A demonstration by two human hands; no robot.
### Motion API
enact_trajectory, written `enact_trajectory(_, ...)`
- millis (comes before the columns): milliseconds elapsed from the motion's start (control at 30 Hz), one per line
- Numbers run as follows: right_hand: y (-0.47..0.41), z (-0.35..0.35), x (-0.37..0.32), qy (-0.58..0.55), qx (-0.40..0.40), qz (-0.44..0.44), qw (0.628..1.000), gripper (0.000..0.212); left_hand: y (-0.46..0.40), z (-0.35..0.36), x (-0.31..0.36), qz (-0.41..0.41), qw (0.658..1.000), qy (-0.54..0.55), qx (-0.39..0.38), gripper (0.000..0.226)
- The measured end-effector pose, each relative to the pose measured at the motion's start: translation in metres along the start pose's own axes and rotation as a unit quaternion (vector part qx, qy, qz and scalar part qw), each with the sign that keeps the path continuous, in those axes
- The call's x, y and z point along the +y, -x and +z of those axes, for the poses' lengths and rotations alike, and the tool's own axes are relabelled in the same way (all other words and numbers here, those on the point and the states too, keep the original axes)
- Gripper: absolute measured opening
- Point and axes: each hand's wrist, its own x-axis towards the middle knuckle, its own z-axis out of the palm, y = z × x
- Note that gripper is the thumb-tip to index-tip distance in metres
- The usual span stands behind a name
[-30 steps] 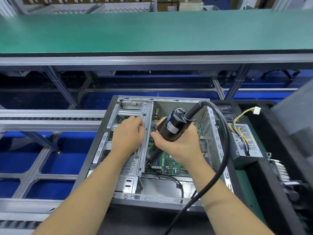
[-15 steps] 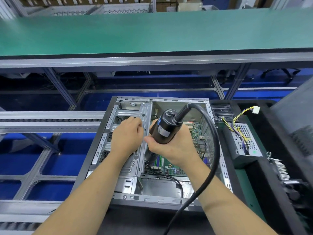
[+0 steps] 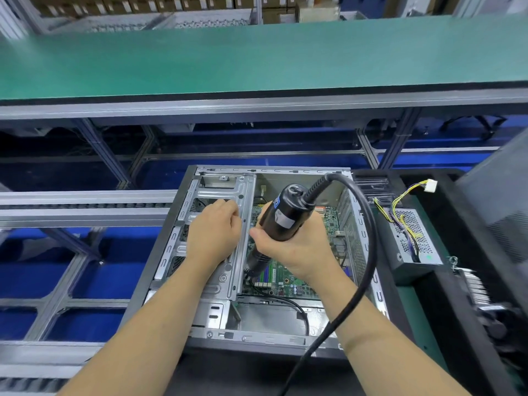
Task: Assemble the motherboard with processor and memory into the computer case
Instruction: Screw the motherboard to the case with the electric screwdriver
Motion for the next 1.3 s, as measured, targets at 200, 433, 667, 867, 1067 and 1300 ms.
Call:
enact_trajectory(200, 0.000, -0.005, 0.009, -0.013, 0.016, 0.005, 1.000, 0.027, -0.001, 0.001, -0.001, 0.004, 1.000, -0.006, 0.008, 0.011)
enact_trajectory(433, 0.004, -0.003, 0.004, -0.020, 0.002, 0.000, 1.000, 0.034, -0.001, 0.002, -0.001, 0.006, 1.000, -0.005, 0.008, 0.010)
enact_trajectory(667, 0.004, -0.003, 0.007, -0.029, -0.005, -0.005, 1.000, 0.030, -0.001, 0.002, -0.002, 0.004, 1.000, -0.002, 0.009, 0.011)
enact_trajectory(867, -0.002, -0.009, 0.019, -0.036, 0.012, -0.023, 0.999, 0.020, -0.001, 0.001, -0.003, 0.003, 1.000, -0.001, 0.008, 0.010)
enact_trajectory(1067, -0.002, -0.006, 0.017, -0.026, 0.022, -0.040, 0.999, 0.022, -0.002, 0.001, -0.002, -0.002, 1.000, 0.003, 0.007, 0.010)
enact_trajectory(1300, -0.004, -0.005, 0.014, -0.005, 0.015, -0.040, 0.999, 0.026, -0.002, 0.002, -0.003, -0.002, 1.000, 0.003, 0.003, 0.010)
